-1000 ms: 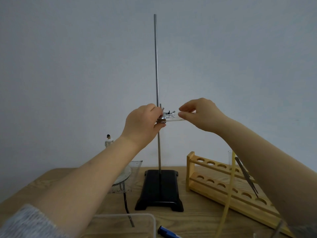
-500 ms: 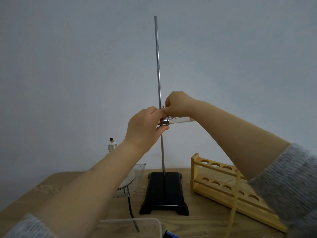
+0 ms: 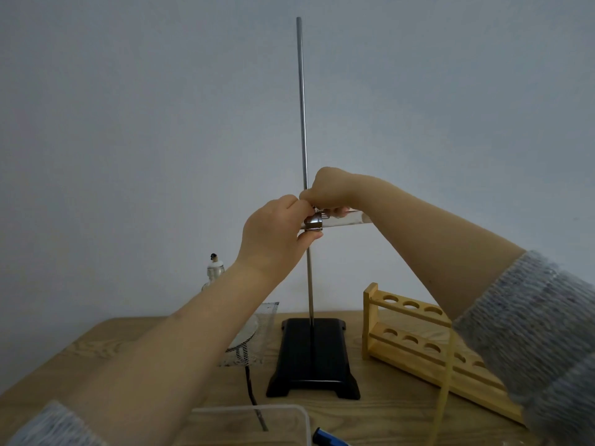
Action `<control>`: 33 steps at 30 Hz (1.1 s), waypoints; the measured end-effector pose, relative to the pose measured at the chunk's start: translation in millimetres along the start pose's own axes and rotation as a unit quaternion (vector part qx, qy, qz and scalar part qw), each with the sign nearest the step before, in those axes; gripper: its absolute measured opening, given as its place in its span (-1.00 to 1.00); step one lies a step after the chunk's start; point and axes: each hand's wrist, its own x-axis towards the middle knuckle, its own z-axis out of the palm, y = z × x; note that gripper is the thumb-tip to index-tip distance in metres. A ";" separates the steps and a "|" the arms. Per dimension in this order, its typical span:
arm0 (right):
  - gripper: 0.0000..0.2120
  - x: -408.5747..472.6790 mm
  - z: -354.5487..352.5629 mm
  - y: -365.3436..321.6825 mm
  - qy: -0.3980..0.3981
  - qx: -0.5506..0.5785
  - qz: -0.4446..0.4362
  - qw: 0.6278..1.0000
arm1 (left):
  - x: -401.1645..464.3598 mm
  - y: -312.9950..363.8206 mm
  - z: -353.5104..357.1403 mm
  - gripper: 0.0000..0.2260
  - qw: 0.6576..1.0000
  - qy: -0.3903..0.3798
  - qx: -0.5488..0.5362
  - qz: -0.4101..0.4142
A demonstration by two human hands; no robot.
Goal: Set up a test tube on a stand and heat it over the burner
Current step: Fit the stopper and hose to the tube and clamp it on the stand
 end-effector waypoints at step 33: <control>-0.77 -0.3 -24.0 7.9 -0.021 -0.100 -0.035 0.994 | 1.4 5.2 0.1 -0.74 1.000 -0.007 0.000 -0.003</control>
